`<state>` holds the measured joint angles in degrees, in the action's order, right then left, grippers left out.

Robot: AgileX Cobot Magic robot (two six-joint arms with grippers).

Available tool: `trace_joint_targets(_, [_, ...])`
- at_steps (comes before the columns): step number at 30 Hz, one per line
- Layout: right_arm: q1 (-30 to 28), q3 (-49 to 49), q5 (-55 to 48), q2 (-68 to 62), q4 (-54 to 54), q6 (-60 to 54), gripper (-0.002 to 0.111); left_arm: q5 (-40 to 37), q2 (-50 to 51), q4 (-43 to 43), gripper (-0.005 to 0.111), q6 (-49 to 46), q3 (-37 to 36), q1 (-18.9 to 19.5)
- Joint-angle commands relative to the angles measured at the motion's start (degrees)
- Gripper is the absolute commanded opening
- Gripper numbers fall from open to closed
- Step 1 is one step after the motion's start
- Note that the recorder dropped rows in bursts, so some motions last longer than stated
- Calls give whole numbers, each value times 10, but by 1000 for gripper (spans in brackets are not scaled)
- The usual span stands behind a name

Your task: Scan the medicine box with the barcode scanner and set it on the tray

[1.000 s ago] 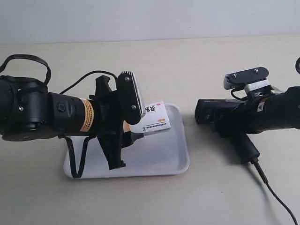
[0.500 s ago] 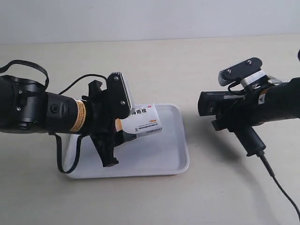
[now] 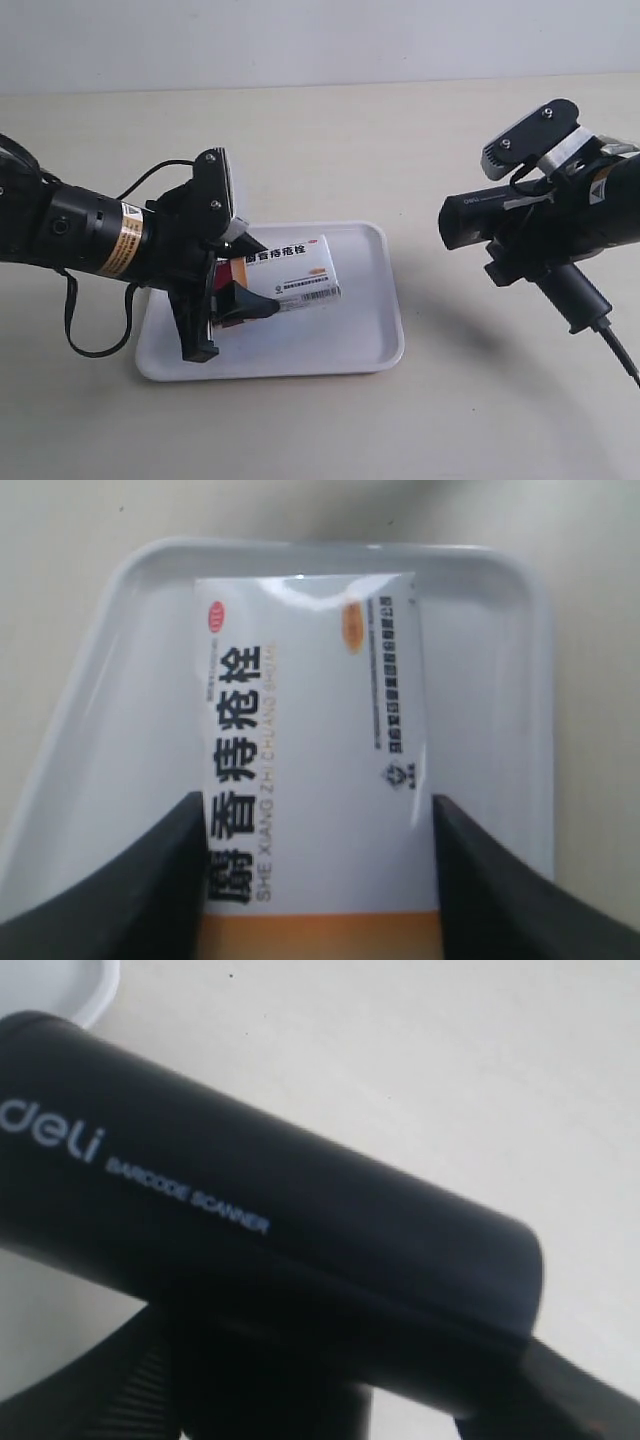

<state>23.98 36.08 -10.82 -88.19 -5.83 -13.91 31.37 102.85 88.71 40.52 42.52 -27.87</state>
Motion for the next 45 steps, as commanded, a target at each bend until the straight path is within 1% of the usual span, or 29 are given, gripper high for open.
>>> trace_joint_targets(1, [0, 3, -1, 6, -8, -9, 0, 27, -2, 11, 0, 7, 3, 7])
trace_joint_targets(5, [0, 3, 6, 4, 3, -6, 0, 24, -2, -4, 0, 7, 3, 7])
trace_joint_targets(9, [0, 3, 27, -21, 25, 19, 0, -37, -2, -75, 0, 19, 3, 6])
trace_joint_targets(11, [0, 3, 51, -44, 25, 42, 0, -57, -2, -81, 0, 32, 3, 5])
trace_joint_targets(14, [0, 3, 105, -79, 25, 98, 0, -56, -2, -85, 0, 49, 3, 5])
trace_joint_targets(18, [0, 5, 142, -121, 25, 147, 0, -61, -2, -169, 0, 63, 3, 5])
trace_joint_targets(23, [0, 5, 169, -152, 25, 156, 0, -81, 3, -174, 0, 66, 3, 5])
trace_joint_targets(26, [0, 5, 184, -166, 29, 156, 0, -76, 27, -168, 0, 61, 3, 5])
trace_joint_targets(28, [0, 5, 185, -167, 32, 161, 4, -69, 48, -149, 1, 49, 5, 5])
trace_joint_targets(30, [0, 5, 184, -167, 45, 171, 14, -75, 62, -134, 8, 51, 10, 5])
trace_joint_targets(31, [0, 5, 185, -167, 46, 171, 19, -76, 67, -133, 15, 54, 12, 5])
trace_joint_targets(33, [0, 5, 185, -167, 46, 169, 32, -77, 71, -125, 33, 58, 14, 5])
trace_joint_targets(35, [0, 5, 185, -167, 44, 169, 46, -85, 72, -125, 59, 66, 14, 5])
trace_joint_targets(36, [0, 5, 185, -167, 44, 169, 52, -86, 72, -124, 73, 66, 14, 5])
trace_joint_targets(38, [0, 5, 181, -159, 44, 172, 65, -86, 71, -107, 100, 66, 14, 5])
trace_joint_targets(39, [0, 5, 171, -139, 44, 185, 77, -86, 61, -90, 105, 68, 14, 5])
trace_joint_targets(40, [0, 5, 162, -120, 44, 186, 81, -86, 47, -84, 105, 73, 15, 5])
trace_joint_targets(41, [0, 5, 140, -82, 44, 186, 84, -91, 22, -74, 105, 104, 15, 5])
trace_joint_targets(42, [0, 5, 122, -55, 44, 186, 84, -98, -4, -60, 104, 129, 15, 5])
trace_joint_targets(43, [0, 5, 92, 0, 44, 186, 84, -118, -53, -23, 103, 182, 15, 5])
trace_joint_targets(44, [0, 5, 57, 65, 44, 186, 84, -133, -105, 15, 98, 252, 15, 5])
trace_joint_targets(45, [0, 5, 37, 105, 44, 186, 83, -137, -147, 47, 90, 296, 15, 5])
